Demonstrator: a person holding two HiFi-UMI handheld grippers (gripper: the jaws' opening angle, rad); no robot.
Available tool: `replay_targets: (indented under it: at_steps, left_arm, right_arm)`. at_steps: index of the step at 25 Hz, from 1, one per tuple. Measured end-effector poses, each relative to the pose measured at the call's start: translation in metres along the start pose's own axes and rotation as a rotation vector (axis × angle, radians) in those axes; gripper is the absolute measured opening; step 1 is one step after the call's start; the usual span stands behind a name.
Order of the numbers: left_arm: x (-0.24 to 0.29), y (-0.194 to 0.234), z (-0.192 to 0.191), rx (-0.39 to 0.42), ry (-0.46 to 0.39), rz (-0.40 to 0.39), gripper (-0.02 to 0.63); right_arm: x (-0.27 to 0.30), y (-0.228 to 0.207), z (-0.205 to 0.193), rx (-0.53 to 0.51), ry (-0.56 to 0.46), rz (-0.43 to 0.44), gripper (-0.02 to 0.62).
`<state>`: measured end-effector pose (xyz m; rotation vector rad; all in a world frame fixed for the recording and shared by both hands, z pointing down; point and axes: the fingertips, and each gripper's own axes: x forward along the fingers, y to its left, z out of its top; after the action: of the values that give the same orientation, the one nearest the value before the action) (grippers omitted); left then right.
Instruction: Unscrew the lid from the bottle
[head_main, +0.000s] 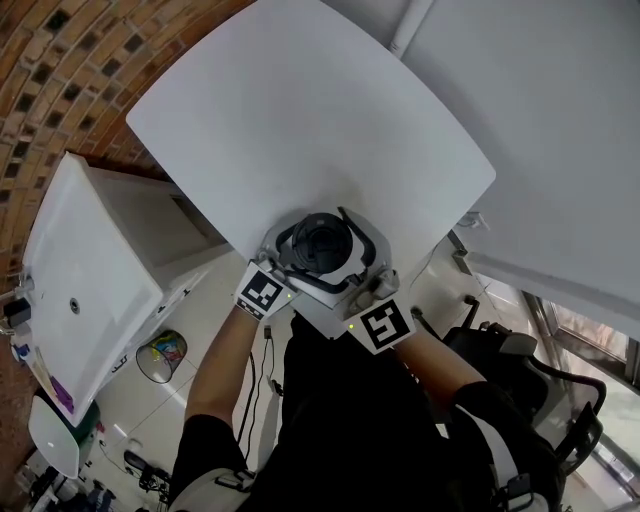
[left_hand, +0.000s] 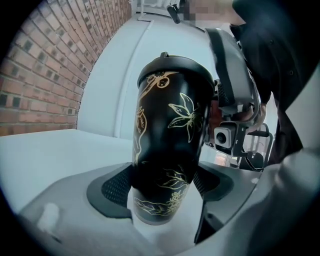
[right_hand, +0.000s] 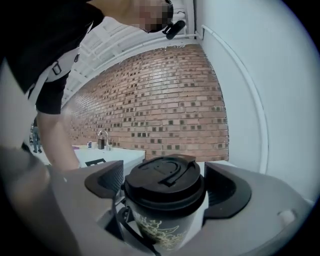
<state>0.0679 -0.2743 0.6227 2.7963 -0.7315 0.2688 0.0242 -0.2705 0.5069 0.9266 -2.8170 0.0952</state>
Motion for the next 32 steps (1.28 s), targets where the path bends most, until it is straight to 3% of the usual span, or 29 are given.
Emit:
replay_targets:
  at_steps: [3, 6, 16, 19, 25, 32]
  left_arm:
    - [0.000, 0.000, 0.000, 0.001, 0.001, 0.000, 0.391]
    - [0.000, 0.000, 0.000, 0.003, 0.002, 0.001, 0.391]
    - [0.001, -0.002, -0.001, 0.005, 0.010, -0.013, 0.391]
    - [0.002, -0.001, -0.001, 0.003, 0.013, -0.018, 0.391]
    - [0.001, -0.002, -0.001, 0.004, 0.017, -0.020, 0.391]
    - [0.001, -0.001, -0.002, 0.002, 0.015, -0.015, 0.391]
  right_arm:
    - [0.005, -0.004, 0.001, -0.016, 0.008, -0.003, 0.456]
    - [0.005, -0.002, 0.003, -0.029, 0.008, 0.051, 0.454]
    - [0.000, 0.012, 0.001, -0.115, 0.035, 0.478, 0.462]
    - [-0.001, 0.014, 0.001, -0.134, 0.062, 0.553, 0.463]
    - [-0.005, 0.013, 0.017, -0.042, 0.018, 0.544, 0.463]
    - [-0.010, -0.013, 0.039, 0.237, -0.108, 0.430, 0.463]
